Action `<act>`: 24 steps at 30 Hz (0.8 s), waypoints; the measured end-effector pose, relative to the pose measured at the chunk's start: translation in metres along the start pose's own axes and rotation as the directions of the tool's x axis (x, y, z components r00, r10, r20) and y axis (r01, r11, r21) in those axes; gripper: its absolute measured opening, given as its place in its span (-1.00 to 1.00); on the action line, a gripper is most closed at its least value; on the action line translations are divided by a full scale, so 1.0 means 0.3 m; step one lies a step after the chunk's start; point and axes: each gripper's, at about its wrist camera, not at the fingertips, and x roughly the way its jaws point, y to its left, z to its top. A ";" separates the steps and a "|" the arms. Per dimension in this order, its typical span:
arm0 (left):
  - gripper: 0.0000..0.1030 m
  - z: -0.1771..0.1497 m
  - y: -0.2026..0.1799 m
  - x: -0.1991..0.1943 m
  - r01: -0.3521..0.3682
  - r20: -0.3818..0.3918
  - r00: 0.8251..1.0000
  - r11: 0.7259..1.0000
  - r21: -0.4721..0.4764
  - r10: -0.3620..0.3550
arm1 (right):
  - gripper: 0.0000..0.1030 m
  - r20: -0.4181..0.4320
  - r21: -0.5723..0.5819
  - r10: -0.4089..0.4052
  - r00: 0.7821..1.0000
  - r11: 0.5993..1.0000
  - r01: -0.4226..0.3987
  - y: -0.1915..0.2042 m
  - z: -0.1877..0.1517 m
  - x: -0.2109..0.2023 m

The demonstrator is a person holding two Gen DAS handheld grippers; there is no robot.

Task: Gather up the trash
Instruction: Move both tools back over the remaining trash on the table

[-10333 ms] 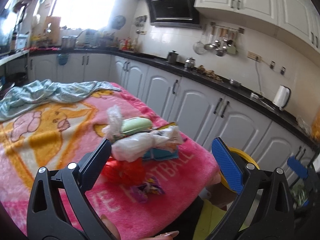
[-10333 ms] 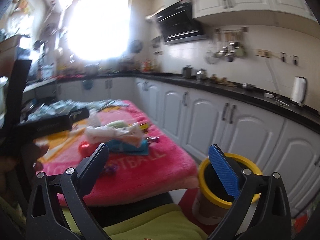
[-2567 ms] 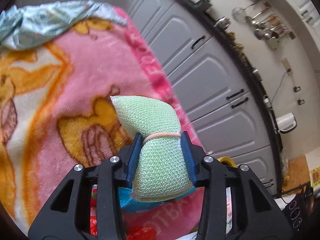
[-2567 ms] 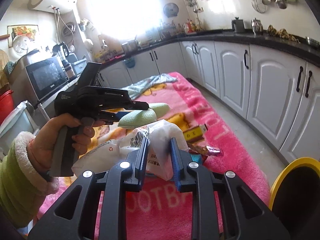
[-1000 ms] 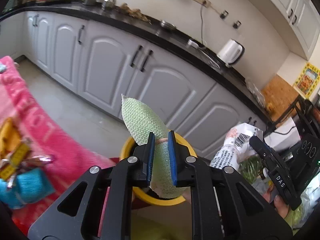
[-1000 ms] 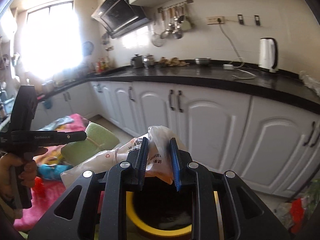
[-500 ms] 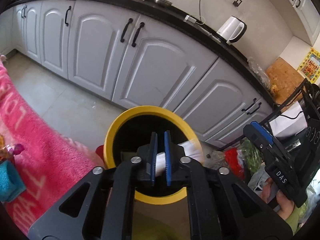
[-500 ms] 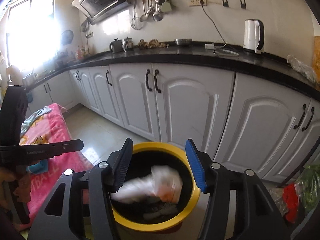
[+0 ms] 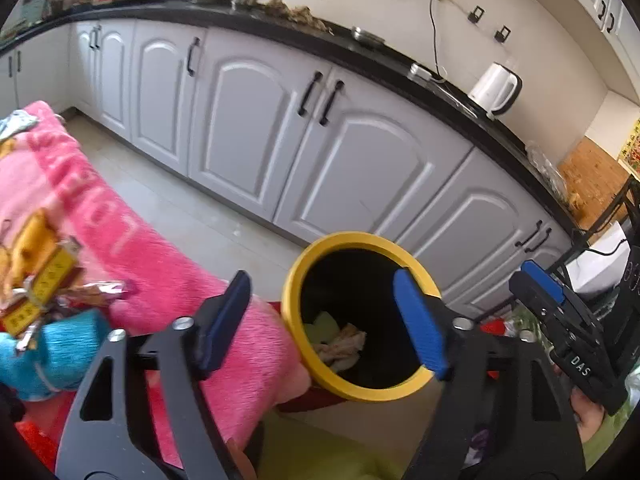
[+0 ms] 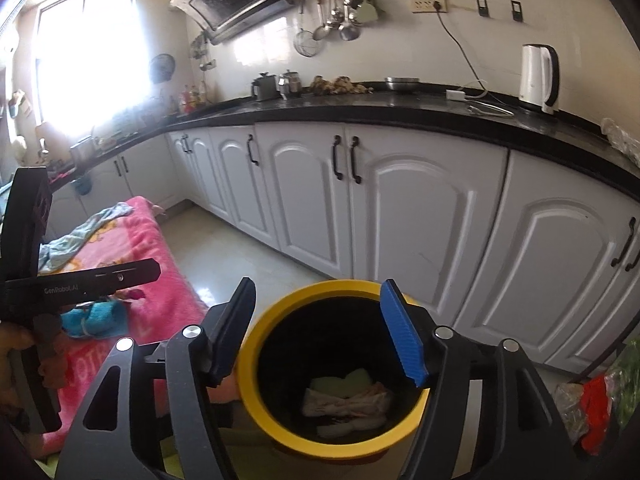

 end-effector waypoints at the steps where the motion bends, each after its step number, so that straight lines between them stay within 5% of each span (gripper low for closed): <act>1: 0.53 0.000 0.009 -0.014 -0.004 0.007 1.000 1.000 -0.003 0.004 | 0.28 0.005 -0.004 0.010 1.000 1.000 -0.010 0.011 0.003 -0.005; 8: 0.79 -0.002 0.055 -0.121 -0.047 0.067 0.997 0.999 -0.010 0.047 | 0.39 0.025 -0.051 0.061 0.998 0.997 -0.060 0.104 0.015 -0.036; 24: 0.79 -0.041 0.198 -0.330 -0.123 0.170 0.976 0.989 -0.088 0.136 | 0.52 0.049 -0.127 0.168 0.985 0.979 -0.160 0.278 0.025 -0.085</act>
